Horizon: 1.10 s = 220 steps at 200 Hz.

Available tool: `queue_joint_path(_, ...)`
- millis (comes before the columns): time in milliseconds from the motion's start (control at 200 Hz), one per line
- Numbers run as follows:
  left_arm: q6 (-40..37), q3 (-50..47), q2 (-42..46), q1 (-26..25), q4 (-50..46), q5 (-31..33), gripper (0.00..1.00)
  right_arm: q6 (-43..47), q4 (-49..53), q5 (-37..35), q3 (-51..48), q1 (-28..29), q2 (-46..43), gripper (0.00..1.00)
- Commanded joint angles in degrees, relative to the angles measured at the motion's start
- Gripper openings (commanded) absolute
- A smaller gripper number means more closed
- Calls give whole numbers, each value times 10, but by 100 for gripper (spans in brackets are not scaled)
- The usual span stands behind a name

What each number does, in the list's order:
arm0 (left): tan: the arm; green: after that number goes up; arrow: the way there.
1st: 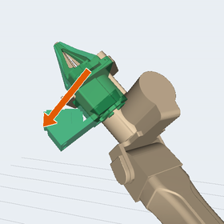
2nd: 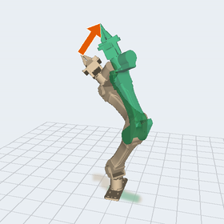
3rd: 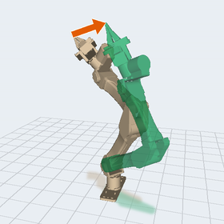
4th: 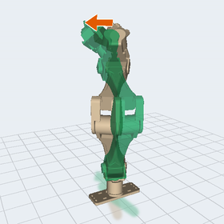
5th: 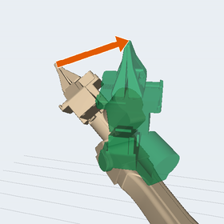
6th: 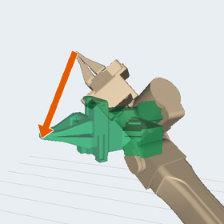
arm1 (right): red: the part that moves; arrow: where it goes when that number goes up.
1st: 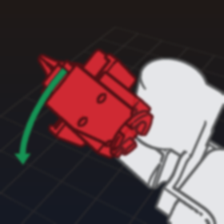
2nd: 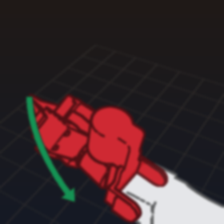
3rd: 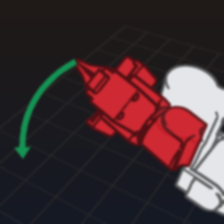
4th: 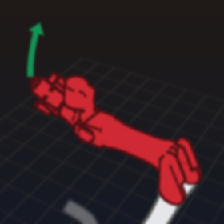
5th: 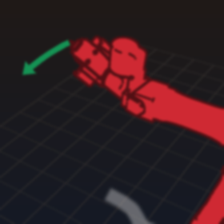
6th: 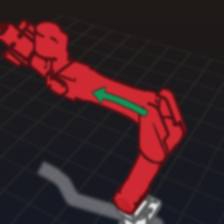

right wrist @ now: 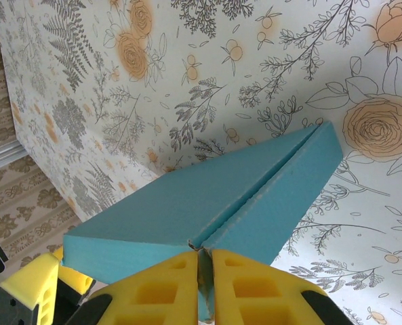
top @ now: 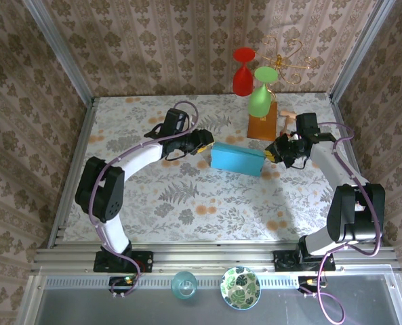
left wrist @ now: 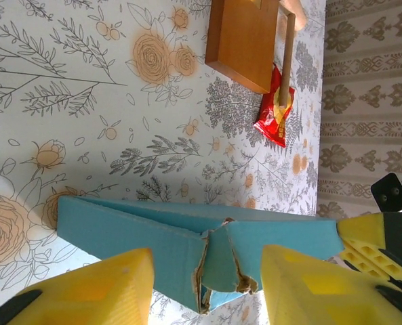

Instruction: Fold the paper box

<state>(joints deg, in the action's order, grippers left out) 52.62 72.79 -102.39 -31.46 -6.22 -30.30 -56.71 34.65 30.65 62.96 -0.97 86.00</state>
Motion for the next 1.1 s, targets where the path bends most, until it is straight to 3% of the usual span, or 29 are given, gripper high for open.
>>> queue_joint_path(0, 10, 6, 1, -1, 17, -14, 44, 8, 51, -30, -3, 5, 21, 13)
queue_joint_path(250, 5, 19, -8, -1, 15, -23, 47, 10, 54, -31, -1, 5, 21, 12)
queue_joint_path(755, 10, -19, -22, -6, 33, -33, 27, 15, 56, -35, -4, 6, 21, 12)
queue_joint_path(1095, 13, -52, -13, -7, 44, -30, 25, 27, 64, -45, -4, 8, 20, 12)
